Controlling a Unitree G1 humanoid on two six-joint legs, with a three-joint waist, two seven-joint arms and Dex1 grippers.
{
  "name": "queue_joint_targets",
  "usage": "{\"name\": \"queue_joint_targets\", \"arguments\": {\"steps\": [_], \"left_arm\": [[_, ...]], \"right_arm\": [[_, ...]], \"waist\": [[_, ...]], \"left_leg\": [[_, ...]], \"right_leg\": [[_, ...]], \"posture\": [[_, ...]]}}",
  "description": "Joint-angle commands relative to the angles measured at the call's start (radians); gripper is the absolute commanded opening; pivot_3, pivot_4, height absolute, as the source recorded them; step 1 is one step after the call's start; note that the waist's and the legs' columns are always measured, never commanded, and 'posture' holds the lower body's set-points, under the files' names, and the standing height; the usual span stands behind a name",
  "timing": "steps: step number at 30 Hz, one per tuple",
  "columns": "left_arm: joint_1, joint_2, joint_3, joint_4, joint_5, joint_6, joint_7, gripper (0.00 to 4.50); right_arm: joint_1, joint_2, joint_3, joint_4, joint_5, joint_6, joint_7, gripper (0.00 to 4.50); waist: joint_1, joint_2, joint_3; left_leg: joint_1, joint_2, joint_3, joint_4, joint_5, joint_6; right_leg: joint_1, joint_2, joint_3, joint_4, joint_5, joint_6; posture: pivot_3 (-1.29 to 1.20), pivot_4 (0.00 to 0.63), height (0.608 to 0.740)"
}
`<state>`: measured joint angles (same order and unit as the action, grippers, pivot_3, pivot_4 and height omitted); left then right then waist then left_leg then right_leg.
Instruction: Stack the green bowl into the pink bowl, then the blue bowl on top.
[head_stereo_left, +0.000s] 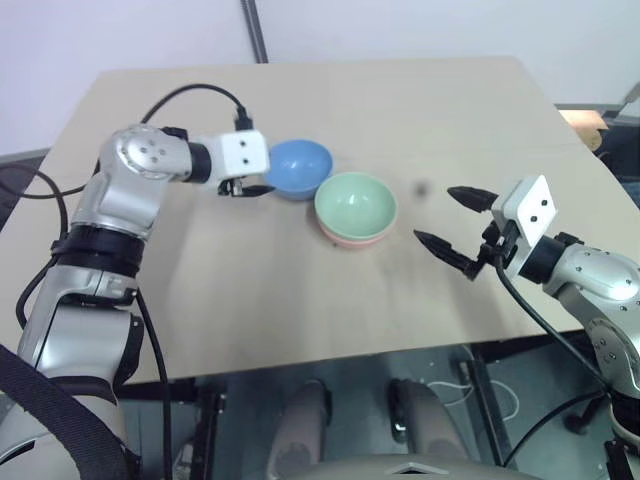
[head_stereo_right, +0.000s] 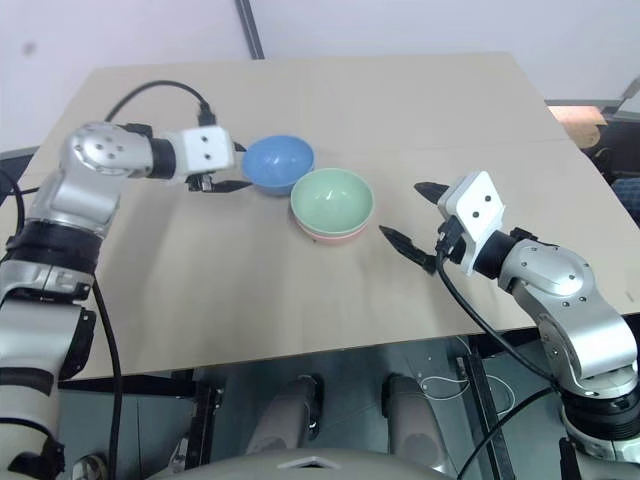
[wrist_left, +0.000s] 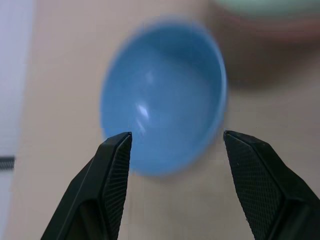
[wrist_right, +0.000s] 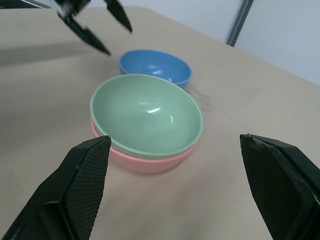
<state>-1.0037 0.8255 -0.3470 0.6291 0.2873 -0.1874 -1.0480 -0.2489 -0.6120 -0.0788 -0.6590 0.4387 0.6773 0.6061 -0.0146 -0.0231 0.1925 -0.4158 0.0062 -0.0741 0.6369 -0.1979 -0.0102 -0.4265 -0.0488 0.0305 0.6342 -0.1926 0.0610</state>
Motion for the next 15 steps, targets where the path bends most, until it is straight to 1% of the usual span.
{"name": "queue_joint_targets", "arguments": {"steps": [1,5,6,7,8,9,12,15], "left_arm": [[-0.076,-0.037,-0.056,0.125,0.109,-0.117,0.092,3.09],[-0.140,-0.122,-0.111,0.295,0.197,-0.191,0.197,3.09],[-0.153,-0.138,-0.122,0.328,0.211,-0.212,0.210,2.60],[-0.164,-0.149,-0.127,0.355,0.221,-0.230,0.219,2.34],[-0.174,-0.160,-0.126,0.378,0.220,-0.242,0.220,1.90],[-0.181,-0.167,-0.126,0.395,0.219,-0.253,0.221,1.32],[-0.192,-0.176,-0.123,0.426,0.222,-0.284,0.218,0.06],[-0.191,-0.179,-0.091,0.418,0.181,-0.314,0.192,0.06]], "right_arm": [[-0.006,-0.008,-0.022,-0.042,0.009,-0.009,-0.015,4.50],[0.002,-0.013,-0.025,-0.070,0.009,0.017,-0.045,4.50],[0.007,-0.017,-0.028,-0.079,0.008,0.026,-0.053,4.50],[0.009,-0.019,-0.029,-0.086,0.008,0.033,-0.059,4.50],[0.013,-0.021,-0.034,-0.094,0.009,0.041,-0.067,4.50],[0.017,-0.022,-0.037,-0.102,0.011,0.048,-0.073,4.50],[0.025,-0.026,-0.045,-0.115,0.014,0.061,-0.087,4.50],[0.032,-0.029,-0.053,-0.121,0.020,0.066,-0.091,4.50]], "waist": [[0.004,0.000,0.000],[0.004,0.000,0.000],[0.003,0.000,0.000],[0.002,-0.001,0.000],[0.000,-0.001,0.000],[-0.002,-0.001,0.000],[-0.004,-0.001,0.000],[-0.001,-0.001,0.001]], "left_leg": [[0.000,0.000,0.000,0.000,0.000,0.000],[-0.001,0.000,-0.001,0.000,0.000,0.000],[-0.001,0.000,0.000,0.000,0.000,0.000],[-0.001,0.000,0.000,0.000,0.000,0.000],[-0.001,0.000,-0.001,0.000,0.000,0.000],[-0.001,0.000,0.000,0.000,0.000,0.000],[-0.001,0.000,0.000,0.000,0.000,0.000],[0.000,0.000,0.000,0.000,0.000,0.000]], "right_leg": [[0.000,0.000,0.000,0.000,0.000,0.000],[0.000,0.000,-0.001,0.000,0.000,0.000],[0.000,0.000,-0.001,0.000,0.000,0.000],[0.000,0.000,0.000,0.000,0.000,0.000],[0.000,0.000,-0.001,0.000,0.000,0.000],[0.000,0.000,-0.001,0.000,0.000,0.000],[-0.001,0.000,0.000,0.001,0.000,0.000],[-0.001,0.000,0.000,0.001,0.000,0.000]], "posture": [[0.00,0.150,0.740],[0.00,0.150,0.740],[0.00,0.150,0.740],[0.00,0.150,0.740],[0.00,0.150,0.740],[0.00,0.150,0.740],[0.00,0.150,0.740],[0.00,0.150,0.740]]}}
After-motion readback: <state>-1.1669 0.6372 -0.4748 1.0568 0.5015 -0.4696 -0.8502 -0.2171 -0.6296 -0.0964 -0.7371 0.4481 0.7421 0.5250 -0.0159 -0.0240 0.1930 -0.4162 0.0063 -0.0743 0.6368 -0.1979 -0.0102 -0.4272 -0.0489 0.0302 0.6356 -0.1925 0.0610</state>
